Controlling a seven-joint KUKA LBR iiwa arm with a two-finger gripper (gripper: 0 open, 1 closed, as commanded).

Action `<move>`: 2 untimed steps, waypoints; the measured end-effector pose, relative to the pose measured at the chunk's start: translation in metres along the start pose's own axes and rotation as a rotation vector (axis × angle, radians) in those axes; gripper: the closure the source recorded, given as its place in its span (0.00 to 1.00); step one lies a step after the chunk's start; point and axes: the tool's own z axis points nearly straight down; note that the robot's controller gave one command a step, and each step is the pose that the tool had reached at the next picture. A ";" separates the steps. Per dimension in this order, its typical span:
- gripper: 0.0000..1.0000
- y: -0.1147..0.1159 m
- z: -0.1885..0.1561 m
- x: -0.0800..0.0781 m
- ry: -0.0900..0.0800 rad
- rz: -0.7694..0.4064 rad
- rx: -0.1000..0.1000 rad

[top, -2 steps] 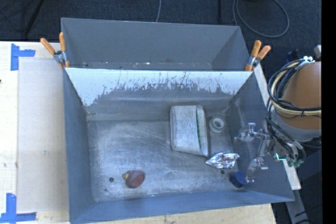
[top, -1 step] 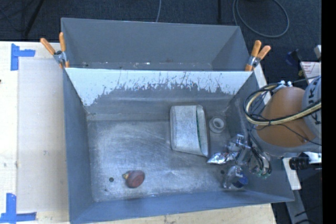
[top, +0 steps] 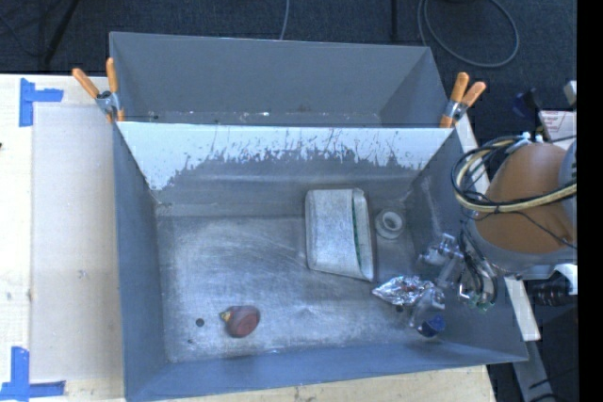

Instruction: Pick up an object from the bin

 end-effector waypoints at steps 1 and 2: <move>0.00 -0.005 -0.012 -0.001 -0.001 0.001 0.001; 0.00 -0.004 0.029 0.005 -0.007 0.070 -0.001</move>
Offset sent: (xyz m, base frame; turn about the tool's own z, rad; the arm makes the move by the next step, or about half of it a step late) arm -0.0019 -0.0053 0.0125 0.0019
